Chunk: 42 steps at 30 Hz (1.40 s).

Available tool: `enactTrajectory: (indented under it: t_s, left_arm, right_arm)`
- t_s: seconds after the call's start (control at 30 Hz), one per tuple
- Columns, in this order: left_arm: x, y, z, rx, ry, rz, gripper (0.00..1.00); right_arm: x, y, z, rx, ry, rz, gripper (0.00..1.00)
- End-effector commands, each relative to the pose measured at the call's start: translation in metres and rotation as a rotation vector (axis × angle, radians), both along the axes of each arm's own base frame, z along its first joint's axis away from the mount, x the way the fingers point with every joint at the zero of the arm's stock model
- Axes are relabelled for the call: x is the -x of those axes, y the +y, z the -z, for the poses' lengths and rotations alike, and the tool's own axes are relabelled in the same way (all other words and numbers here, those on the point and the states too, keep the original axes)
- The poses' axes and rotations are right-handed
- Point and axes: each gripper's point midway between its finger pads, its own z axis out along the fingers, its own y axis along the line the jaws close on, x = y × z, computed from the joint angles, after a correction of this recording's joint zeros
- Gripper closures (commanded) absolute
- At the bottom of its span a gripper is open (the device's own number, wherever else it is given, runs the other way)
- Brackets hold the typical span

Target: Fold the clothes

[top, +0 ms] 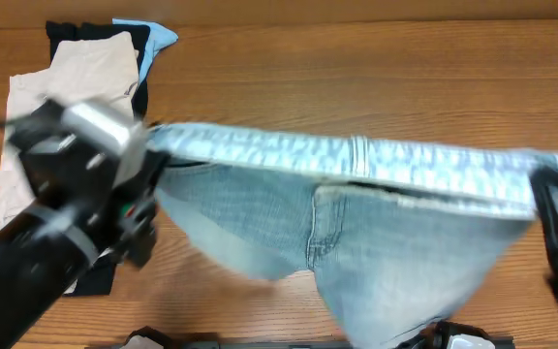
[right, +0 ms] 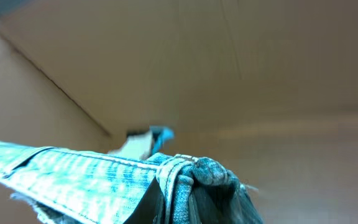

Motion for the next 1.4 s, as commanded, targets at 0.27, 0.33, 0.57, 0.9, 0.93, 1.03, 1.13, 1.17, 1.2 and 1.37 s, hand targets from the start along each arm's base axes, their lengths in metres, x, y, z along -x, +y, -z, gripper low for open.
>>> enactTrajectory:
  t_s: [0.27, 0.33, 0.57, 0.9, 0.93, 1.03, 1.13, 1.17, 1.2, 1.37]
  left_arm:
    - [-0.162, 0.022, 0.135, -0.299, 0.415, -0.493, 0.96]
    - [-0.191, 0.01, 0.165, -0.344, 0.471, -0.491, 0.96]
    - [-0.304, -0.036, 0.266, -0.434, 0.486, -0.449, 0.96]
    - [-0.414, -0.07, 0.317, -0.264, 0.29, -0.496, 0.0]
    - [-0.413, -0.068, 0.309, -0.253, 0.284, -0.5, 0.0]
    - [-0.398, -0.061, 0.278, -0.242, 0.271, -0.504, 0.0]
    - [-0.371, -0.051, 0.245, -0.244, 0.281, -0.496, 0.0]
    - [-0.359, -0.048, 0.234, -0.246, 0.291, -0.487, 0.0]
    - [-0.346, -0.046, 0.224, -0.247, 0.302, -0.471, 0.0]
    - [-0.294, -0.038, 0.193, -0.247, 0.355, -0.4, 0.0]
  right_arm:
    - [-0.189, -0.095, 0.164, 0.095, 0.602, 0.278, 0.96]
    - [-0.22, -0.094, 0.199, 0.097, 0.68, 0.253, 0.96]
    - [-0.327, -0.094, 0.295, 0.107, 0.748, 0.207, 0.96]
    - [-0.424, -0.069, 0.33, 0.09, 0.542, 0.127, 0.0]
    - [-0.421, -0.069, 0.326, 0.09, 0.545, 0.127, 0.0]
    - [-0.4, -0.067, 0.315, 0.089, 0.596, 0.124, 0.0]
    - [-0.368, -0.064, 0.312, 0.087, 0.694, 0.118, 0.0]
    - [-0.354, -0.062, 0.315, 0.081, 0.747, 0.117, 0.0]
    - [-0.339, -0.061, 0.319, 0.069, 0.813, 0.122, 0.0]
    - [-0.283, -0.047, 0.35, 0.073, 1.079, 0.095, 0.0]
